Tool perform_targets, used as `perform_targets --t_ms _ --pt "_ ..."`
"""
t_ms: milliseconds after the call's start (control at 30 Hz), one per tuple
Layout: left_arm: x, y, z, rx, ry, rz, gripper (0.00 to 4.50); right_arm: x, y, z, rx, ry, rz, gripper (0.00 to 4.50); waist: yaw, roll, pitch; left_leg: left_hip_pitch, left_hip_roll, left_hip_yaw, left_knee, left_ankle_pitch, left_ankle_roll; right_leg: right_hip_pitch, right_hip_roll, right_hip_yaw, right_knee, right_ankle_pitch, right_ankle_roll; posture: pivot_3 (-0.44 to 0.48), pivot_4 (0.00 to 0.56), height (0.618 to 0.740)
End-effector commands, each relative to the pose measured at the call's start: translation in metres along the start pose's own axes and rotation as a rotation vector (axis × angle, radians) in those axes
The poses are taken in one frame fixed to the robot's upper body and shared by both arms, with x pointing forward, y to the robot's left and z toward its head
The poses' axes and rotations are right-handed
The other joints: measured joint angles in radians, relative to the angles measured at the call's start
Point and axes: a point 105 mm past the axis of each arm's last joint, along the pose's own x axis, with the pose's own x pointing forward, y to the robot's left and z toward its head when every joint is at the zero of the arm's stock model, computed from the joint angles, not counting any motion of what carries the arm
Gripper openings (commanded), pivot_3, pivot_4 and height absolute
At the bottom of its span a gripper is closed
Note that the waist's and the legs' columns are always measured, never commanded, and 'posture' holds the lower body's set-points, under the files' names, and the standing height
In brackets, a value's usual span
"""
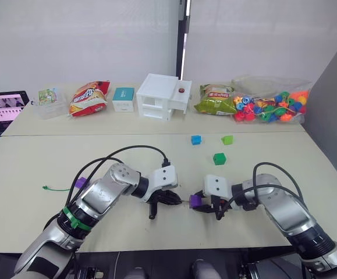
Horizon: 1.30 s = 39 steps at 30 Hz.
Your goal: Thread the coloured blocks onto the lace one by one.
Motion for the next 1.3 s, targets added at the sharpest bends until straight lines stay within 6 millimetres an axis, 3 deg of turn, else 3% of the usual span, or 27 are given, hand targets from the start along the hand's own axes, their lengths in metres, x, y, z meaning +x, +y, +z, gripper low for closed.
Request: perform_targets --t_ms 33,733,967,1300 --pt "0.008 -0.013 0.007 0.032 -0.048 -0.068 0.0 0.003 0.001 0.009 -0.027 -0.038 -0.01 1.18 0.0 0.0 0.0 0.0 0.0 0.0 0.0 0.0 0.0 0.0 0.0 0.0 0.0 0.0 0.0 0.0 0.15 0.74" --pt "0.003 -0.004 -0.012 -0.025 -0.105 0.068 0.0 0.003 0.004 0.007 -0.001 -0.03 -0.015 1.18 -0.002 0.0 0.0 0.001 0.0 0.0 0.0 0.0 0.0 0.001 0.0 0.0 0.0 0.0 0.0 0.0 0.15 0.74" --pt "0.018 -0.01 0.002 0.007 -0.123 0.016 0.0 0.004 0.004 0.011 -0.007 -0.035 -0.013 1.18 0.0 0.0 0.0 0.001 0.0 0.0 0.0 0.0 0.0 0.001 0.0 0.0 0.0 0.0 0.0 0.0 0.15 0.74" --pt "0.033 -0.013 0.003 0.01 -0.095 -0.043 0.0 0.007 0.002 0.018 -0.016 -0.051 -0.019 1.18 0.0 0.0 0.0 0.001 0.0 0.0 0.0 0.0 0.0 0.001 0.0 0.0 0.0 0.0 0.0 0.0 0.15 0.74"
